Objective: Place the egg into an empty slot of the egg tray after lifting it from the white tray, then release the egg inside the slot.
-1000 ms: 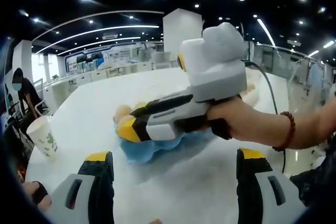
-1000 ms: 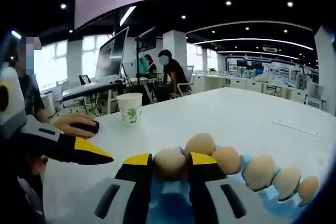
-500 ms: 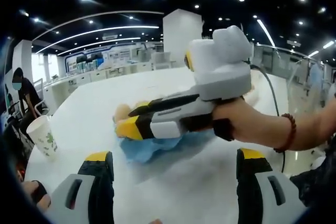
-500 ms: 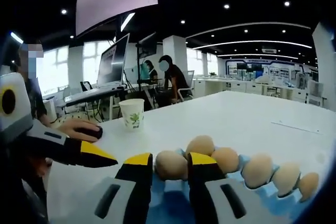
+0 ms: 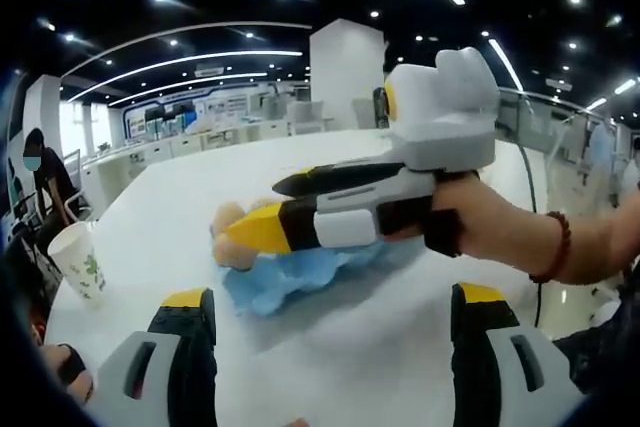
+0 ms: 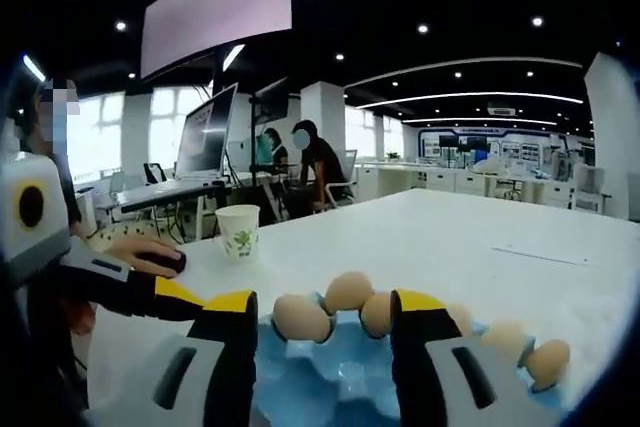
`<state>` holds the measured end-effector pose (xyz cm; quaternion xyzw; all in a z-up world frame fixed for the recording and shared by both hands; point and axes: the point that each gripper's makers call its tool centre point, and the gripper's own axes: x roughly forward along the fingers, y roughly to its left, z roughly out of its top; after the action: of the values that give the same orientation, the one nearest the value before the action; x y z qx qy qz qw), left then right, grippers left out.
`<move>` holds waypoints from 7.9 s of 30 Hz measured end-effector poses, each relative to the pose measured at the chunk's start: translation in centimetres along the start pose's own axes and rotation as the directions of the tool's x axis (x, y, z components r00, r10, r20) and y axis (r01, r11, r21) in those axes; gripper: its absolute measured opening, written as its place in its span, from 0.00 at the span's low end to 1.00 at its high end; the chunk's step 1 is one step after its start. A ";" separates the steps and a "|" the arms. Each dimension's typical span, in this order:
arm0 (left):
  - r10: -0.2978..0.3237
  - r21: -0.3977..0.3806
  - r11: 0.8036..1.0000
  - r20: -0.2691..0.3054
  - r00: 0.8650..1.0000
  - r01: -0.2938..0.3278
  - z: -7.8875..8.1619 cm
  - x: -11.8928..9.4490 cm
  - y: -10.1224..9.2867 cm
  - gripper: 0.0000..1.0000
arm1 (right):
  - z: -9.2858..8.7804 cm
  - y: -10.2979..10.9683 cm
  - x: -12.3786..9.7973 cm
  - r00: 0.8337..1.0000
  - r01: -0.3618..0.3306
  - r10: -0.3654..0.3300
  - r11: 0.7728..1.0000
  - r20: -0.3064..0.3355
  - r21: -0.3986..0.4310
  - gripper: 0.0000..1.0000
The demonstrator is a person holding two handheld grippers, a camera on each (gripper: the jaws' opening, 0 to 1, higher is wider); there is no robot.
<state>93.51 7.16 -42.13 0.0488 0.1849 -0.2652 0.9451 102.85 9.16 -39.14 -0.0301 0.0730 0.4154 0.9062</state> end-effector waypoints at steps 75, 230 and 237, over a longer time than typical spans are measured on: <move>-0.009 -0.005 1.000 0.013 1.000 0.009 0.0 0.7 -0.5 1.00 | -2.1 -13.1 -12.4 0.950 0.301 -0.297 0.953 -0.099 0.025 0.74; 0.018 0.019 1.000 0.024 1.000 -0.019 0.6 -0.1 -0.4 0.98 | -1.1 -7.1 -5.5 0.983 0.142 -0.130 0.986 -0.127 0.093 0.27; 0.019 0.017 1.000 0.023 1.000 -0.019 0.5 -0.1 -0.4 0.98 | -1.0 -6.0 -4.8 0.988 0.108 -0.098 0.991 -0.115 0.085 0.27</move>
<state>93.40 6.80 -41.60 0.0555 0.1712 -0.2584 0.9491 104.25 1.51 -39.41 -0.0157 0.1404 0.3620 0.9214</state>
